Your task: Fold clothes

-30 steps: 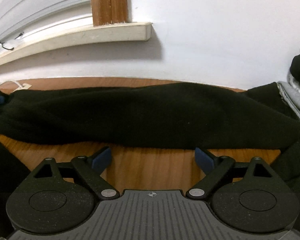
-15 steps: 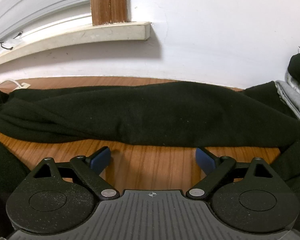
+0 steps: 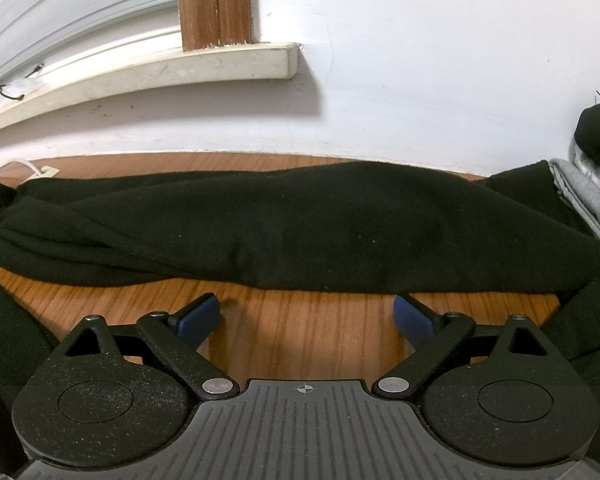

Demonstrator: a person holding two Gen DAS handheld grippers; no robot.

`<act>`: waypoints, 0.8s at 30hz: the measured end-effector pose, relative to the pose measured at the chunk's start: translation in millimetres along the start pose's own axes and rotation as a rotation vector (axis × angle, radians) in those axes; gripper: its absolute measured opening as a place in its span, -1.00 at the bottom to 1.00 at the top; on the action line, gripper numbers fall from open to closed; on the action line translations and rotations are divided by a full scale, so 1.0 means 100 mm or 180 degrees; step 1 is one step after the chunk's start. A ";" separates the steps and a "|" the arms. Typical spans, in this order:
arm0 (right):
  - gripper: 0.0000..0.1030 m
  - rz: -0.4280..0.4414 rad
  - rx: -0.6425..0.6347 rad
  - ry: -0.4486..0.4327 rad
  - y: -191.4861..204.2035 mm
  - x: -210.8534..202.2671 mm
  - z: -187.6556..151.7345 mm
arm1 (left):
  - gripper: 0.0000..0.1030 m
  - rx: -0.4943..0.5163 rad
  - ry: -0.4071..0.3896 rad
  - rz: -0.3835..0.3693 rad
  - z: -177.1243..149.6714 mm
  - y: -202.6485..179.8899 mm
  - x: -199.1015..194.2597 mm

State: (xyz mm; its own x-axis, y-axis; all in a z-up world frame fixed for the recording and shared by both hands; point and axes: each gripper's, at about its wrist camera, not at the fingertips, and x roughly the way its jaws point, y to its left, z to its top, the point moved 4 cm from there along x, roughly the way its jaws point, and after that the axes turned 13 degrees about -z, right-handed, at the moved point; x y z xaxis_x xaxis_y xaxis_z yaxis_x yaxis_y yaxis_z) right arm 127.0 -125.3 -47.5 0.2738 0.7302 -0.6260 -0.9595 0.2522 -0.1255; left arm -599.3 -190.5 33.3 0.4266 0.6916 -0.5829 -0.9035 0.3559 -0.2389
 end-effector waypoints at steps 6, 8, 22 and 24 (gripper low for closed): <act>0.81 0.0010 -0.0014 0.0002 0.01 0.00 0.00 | -0.61 0.0181 -0.0235 0.0072 0.25 -0.06 -0.10; 0.82 0.0031 -0.0029 0.0004 0.03 -0.02 0.00 | -0.61 0.0228 -0.0337 0.0097 0.44 -0.04 -0.13; 0.71 -0.0296 -0.0762 -0.0655 0.80 -0.52 0.16 | -0.14 -0.0033 -0.0215 0.0108 0.53 0.23 0.05; 0.68 -0.0164 -0.0910 -0.0803 1.09 -0.68 0.23 | -0.05 0.0043 -0.0228 0.0189 0.49 0.20 -0.06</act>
